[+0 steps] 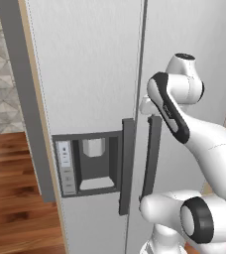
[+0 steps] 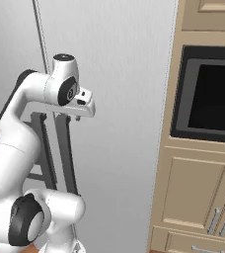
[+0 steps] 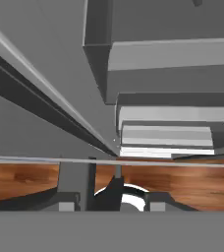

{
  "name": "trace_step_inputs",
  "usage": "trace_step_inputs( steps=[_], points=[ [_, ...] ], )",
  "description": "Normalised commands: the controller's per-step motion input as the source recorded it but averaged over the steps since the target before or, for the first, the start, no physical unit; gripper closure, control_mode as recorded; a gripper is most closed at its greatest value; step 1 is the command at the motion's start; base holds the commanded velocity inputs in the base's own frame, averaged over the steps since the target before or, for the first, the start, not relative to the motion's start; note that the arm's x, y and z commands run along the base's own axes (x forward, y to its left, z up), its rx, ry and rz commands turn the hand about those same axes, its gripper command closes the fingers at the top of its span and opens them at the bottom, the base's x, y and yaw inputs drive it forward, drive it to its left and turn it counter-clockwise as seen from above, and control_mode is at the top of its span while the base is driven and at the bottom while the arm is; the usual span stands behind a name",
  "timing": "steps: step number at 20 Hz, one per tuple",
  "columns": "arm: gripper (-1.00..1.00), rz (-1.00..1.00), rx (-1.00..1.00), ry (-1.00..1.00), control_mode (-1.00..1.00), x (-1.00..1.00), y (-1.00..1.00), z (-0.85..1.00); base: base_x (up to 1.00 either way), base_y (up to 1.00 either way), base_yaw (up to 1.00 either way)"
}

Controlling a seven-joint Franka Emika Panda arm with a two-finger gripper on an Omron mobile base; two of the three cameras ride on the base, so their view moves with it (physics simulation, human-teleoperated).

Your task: Take the lemon wedge from the fridge and place it on the plate with fish on the dining counter.

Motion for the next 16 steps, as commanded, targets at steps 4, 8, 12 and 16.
trace_step_inputs(
  steps=[4,8,12,16],
  points=[
    [-1.0,0.0,-0.04,-0.1,-1.0,-0.22,0.06,0.0,0.0,0.0,0.0],
    [-1.0,0.0,-0.12,-0.18,-1.0,-0.09,0.16,0.01,0.0,0.0,0.0],
    [-1.0,0.0,-0.1,-0.11,-1.0,-0.02,0.09,0.0,0.0,0.0,0.0],
    [-1.0,0.0,0.0,0.0,-1.0,-0.09,0.01,-0.04,0.0,0.0,0.0]
  ],
)
